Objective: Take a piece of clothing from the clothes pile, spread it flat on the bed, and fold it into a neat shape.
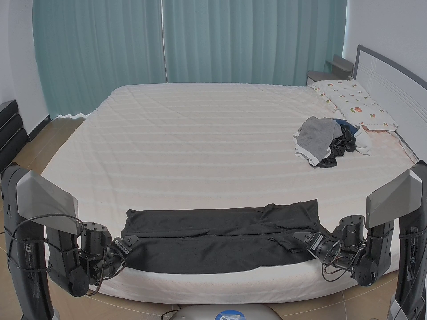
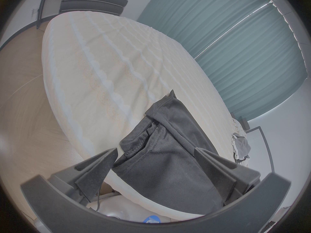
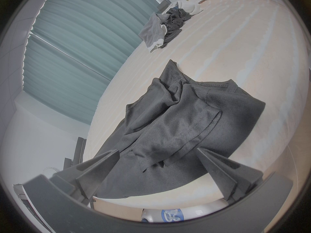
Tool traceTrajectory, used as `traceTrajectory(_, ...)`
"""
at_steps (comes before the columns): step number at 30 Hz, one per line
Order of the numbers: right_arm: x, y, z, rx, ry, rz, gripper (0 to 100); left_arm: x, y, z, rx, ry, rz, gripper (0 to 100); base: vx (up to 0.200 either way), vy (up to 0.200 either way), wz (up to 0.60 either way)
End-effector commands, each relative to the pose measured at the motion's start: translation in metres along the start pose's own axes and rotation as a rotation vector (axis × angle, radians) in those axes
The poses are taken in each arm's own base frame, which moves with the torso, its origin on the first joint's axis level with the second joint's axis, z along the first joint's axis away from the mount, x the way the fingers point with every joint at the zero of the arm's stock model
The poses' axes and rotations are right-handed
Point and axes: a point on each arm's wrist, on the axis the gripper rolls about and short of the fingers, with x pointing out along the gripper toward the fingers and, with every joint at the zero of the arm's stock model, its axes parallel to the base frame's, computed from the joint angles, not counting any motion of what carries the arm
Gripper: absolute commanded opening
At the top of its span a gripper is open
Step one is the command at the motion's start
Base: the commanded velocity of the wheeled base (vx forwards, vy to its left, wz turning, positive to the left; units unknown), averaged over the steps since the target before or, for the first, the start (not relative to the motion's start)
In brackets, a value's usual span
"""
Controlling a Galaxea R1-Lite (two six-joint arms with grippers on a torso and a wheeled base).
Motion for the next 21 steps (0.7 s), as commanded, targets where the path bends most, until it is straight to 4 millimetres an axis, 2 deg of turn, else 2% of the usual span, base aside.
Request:
traceTrajectory(1,0.008,-0.003,-0.002,-0.001,0.001,-0.002,100,0.000,0.000,0.000,0.000,0.000,0.002,100,0.000,0.000,0.00)
traceTrajectory(8,0.023,-0.008,-0.002,-0.002,-0.035,-0.030,100,0.000,0.000,0.000,0.000,0.000,0.002,100,0.000,0.000,0.00)
traceTrajectory(12,0.026,-0.009,-0.002,-0.002,-0.042,-0.034,100,0.000,0.000,0.000,0.001,0.000,0.002,100,0.000,0.000,0.00)
traceTrajectory(13,0.026,-0.008,-0.002,-0.002,-0.043,-0.033,0,0.000,0.000,0.000,0.001,0.000,0.002,100,0.000,0.000,0.00)
traceTrajectory(21,0.022,-0.004,-0.008,-0.013,-0.035,-0.034,0,0.000,0.000,0.000,0.000,0.000,0.002,100,0.000,0.000,0.00)
